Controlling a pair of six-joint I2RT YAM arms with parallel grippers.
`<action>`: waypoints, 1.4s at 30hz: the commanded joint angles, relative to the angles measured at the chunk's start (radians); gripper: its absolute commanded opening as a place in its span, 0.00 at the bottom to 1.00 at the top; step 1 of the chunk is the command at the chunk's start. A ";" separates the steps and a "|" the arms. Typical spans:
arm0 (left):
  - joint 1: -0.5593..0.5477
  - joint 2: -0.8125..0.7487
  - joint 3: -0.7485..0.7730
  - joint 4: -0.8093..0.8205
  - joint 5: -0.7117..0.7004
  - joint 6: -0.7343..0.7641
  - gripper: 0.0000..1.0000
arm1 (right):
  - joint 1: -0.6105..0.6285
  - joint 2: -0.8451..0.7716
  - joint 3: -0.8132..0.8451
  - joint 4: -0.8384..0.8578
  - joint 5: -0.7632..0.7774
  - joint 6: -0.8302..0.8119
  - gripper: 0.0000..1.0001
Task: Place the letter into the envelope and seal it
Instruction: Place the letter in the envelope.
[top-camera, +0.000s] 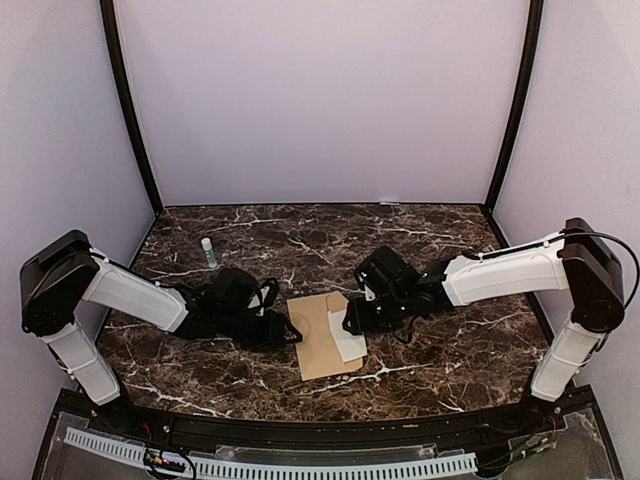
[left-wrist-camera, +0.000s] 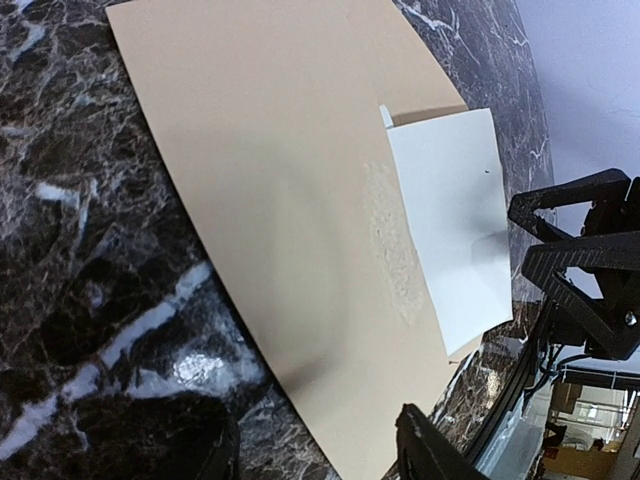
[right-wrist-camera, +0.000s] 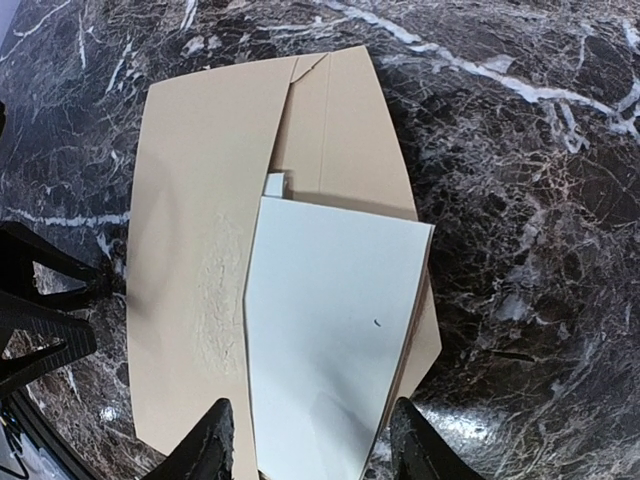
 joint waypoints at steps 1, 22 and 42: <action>0.004 0.012 0.024 -0.001 0.010 0.017 0.52 | 0.005 0.024 0.042 -0.018 0.045 -0.021 0.49; 0.004 0.029 0.033 0.003 0.016 0.021 0.49 | 0.003 0.098 0.103 -0.052 0.075 -0.042 0.48; 0.004 0.080 0.039 0.034 0.037 0.020 0.41 | 0.003 0.158 0.139 -0.030 0.025 -0.078 0.43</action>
